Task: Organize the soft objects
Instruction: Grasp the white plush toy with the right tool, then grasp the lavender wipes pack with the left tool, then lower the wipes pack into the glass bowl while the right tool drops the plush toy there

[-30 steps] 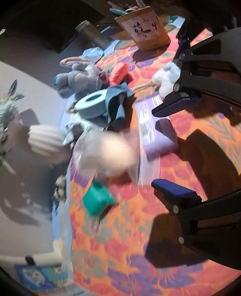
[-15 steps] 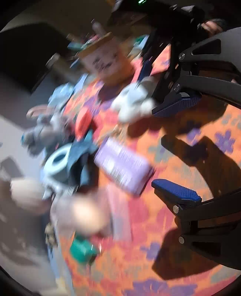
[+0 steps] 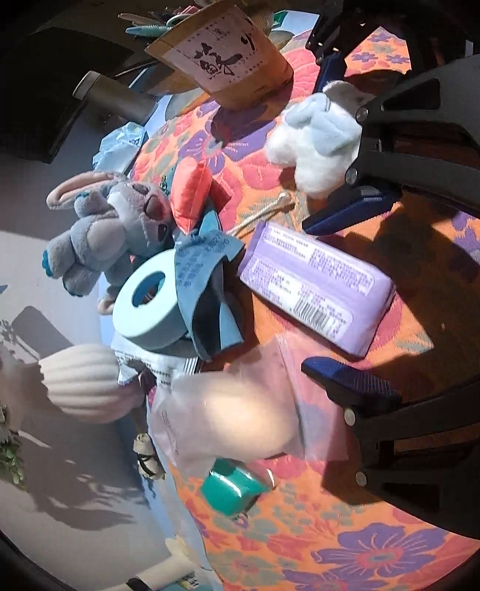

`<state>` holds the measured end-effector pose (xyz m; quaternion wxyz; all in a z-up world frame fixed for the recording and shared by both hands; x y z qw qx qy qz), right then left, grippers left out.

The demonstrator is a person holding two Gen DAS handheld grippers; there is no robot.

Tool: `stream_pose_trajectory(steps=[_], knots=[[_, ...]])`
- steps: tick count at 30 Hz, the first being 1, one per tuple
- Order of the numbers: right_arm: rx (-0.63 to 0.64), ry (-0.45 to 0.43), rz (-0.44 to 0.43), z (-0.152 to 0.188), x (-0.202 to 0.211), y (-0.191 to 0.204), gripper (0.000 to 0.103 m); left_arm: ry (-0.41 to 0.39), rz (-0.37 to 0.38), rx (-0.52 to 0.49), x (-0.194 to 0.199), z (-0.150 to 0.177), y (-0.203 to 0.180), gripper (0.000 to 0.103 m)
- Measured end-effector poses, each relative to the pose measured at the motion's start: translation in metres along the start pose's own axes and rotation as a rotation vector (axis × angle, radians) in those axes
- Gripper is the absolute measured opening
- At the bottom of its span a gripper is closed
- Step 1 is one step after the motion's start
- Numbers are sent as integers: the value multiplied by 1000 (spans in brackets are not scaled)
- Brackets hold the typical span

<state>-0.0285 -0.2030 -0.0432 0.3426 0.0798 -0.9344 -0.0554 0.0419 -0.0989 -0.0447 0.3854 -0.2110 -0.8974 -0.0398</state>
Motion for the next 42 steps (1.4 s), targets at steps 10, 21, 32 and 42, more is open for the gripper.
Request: stream_pose_trajectory(steps=[10,21,32,42], knots=[[-34,-31,-5,0,18,8,54,-29,1,57,17,9,-4,38],[-148,-55,65,8,54,-10,54,-93,38,41,58,7,-37,37],[-270,-152,186,12,132,-72,54,-142,140,-99,90,4,-133,37],[-390,-270,290,13,197,-139,54,-164,231,-214,107,5,-217,38]])
Point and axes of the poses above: each gripper's, at about its wrist camera, not at the fingertips, and x roughly against the way its jaws point, y to its left, z to its underside, the point moved 8 cm from there along -x, roughly the way its jaws point, and after that the axes turned 10 degrees about -y, right-handed, at the moved point
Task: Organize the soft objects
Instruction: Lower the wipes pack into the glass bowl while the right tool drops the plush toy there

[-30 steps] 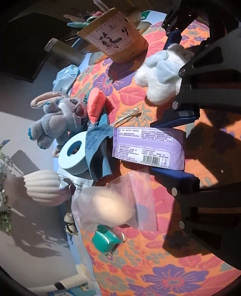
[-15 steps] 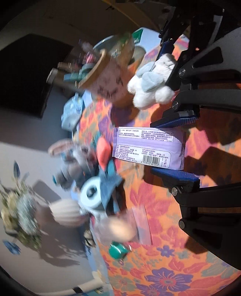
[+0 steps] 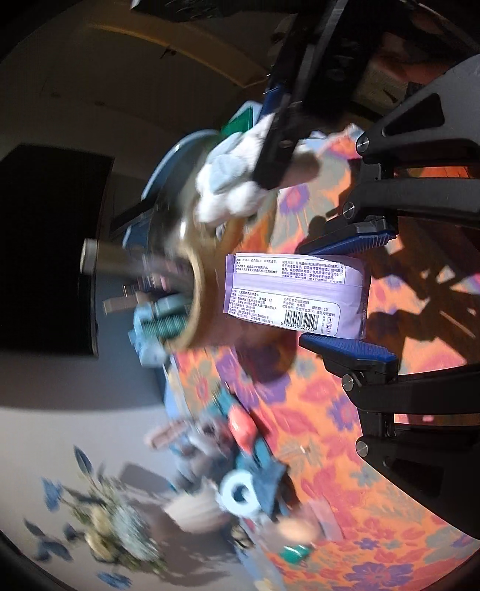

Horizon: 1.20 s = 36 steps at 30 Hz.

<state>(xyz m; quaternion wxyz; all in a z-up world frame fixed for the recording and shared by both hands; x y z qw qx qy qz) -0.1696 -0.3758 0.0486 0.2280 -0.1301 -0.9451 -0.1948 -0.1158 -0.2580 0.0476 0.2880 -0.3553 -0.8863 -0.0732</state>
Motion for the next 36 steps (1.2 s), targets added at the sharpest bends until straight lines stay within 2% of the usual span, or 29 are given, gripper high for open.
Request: stream_pose_trajectory(steps=[9,13,18,25,26,28,31,36], knots=[[-106,-103,94,-45,16,-72,54,-27,108,-74,-26,-38,-74,38],[-129,-128,120,-66,10,-95,54,-34,115,-68,-46,-57,-89,37],[-148,-141,143,-88,-7,-113,54,-36,108,-47,-74,-78,-98,37],[-194,-110,146,-108,-48,-134,55,-44,82,-52,-108,-99,-106,38],[-195,-106,138,-111,-53,-136,56,-50,67,-57,-112,-102,-106,39],[-200,-92,119,-115,-65,-138,65,-69,40,-66,-121,-108,-104,46],[-233,-69,82,-117,-81,-147,65,-73,49,-57,-130,-113,-102,51],[-241,-62,98,-110,-79,-157,65,-57,47,-66,-139,-109,-103,52]])
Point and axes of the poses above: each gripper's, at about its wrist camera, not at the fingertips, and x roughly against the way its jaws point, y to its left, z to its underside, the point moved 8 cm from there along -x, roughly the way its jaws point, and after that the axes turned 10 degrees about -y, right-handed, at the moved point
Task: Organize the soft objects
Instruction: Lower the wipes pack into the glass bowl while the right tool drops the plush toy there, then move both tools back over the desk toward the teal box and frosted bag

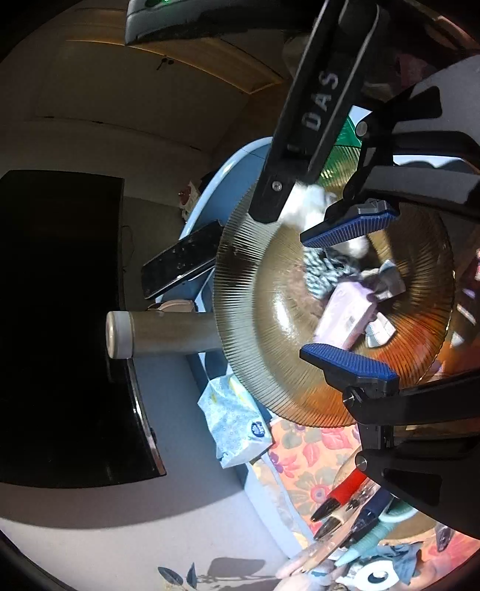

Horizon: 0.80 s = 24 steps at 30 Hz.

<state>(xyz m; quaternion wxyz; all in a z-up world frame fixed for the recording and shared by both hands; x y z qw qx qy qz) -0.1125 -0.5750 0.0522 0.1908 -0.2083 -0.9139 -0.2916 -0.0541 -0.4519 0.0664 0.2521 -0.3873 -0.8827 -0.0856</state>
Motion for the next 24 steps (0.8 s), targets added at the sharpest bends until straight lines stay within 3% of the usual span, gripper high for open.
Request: stream_pose_trajectory(steps=[14,24], knots=[[30,-58,2,-1,57,22,65,-68,14,-40,62,-5,-23,52],[117,-95,-34,20,108,67,65,-95,-45,-5,127,13,-1,52]])
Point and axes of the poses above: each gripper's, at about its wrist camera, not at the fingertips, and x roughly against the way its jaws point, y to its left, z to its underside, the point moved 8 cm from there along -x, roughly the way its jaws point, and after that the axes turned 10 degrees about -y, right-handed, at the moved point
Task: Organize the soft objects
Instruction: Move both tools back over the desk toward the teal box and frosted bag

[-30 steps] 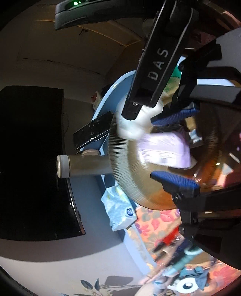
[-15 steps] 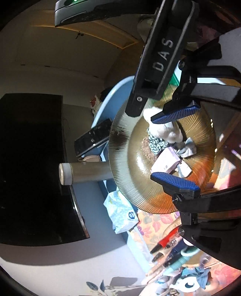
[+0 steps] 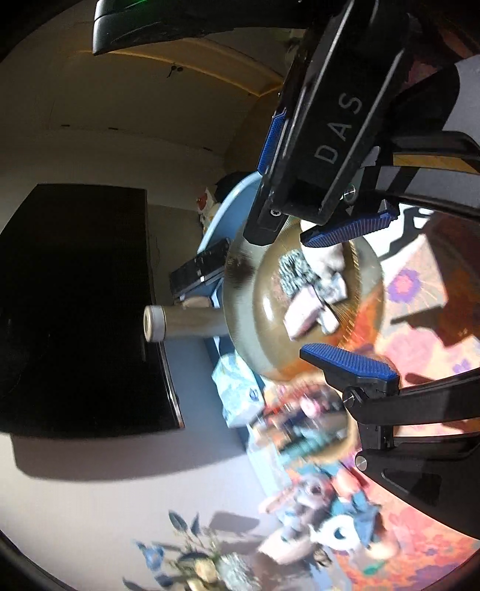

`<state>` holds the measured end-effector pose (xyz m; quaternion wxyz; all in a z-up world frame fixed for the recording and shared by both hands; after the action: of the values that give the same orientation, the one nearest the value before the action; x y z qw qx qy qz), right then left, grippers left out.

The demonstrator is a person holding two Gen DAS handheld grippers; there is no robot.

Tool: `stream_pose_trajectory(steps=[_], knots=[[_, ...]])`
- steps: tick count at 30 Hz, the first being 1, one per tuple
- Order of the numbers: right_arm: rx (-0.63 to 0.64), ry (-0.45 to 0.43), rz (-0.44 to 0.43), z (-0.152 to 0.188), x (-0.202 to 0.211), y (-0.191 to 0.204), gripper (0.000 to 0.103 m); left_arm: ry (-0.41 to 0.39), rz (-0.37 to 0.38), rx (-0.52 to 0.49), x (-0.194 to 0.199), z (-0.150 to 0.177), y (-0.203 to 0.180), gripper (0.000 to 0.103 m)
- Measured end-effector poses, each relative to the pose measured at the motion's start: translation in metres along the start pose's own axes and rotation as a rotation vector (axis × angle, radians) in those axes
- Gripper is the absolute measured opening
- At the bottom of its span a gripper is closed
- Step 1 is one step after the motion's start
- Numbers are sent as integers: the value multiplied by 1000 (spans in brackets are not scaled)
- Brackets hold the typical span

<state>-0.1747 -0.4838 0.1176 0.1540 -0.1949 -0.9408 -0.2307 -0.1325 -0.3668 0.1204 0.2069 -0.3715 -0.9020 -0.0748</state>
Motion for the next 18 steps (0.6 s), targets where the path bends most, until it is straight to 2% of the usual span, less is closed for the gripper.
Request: stream_pose_trajectory(steps=[6,8,11,18], knots=[[76,17,-100,25,14,59,65,24,-99,61,30,26,55,52],[110,20,-134,34,17,80,65,37,-149,103,41,38,87,53],[182,44,-198,52,14,122,65,57,-240,192,59,60,143,65],[313,158,-333,116,-14,209,65,98,-468,402,98,110,284,65]])
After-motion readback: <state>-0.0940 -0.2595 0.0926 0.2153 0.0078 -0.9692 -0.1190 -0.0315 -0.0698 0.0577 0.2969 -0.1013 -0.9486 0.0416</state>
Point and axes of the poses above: each gripper's, at about its wrist camera, not at the fingertips, and x roughly against the way its jaws point, y to its left, z to its underside, the point moved 8 cm from there along -x, roughly the way its jaws point, and after that the axes turned 10 degrees about -y, right-handed, at the moved point
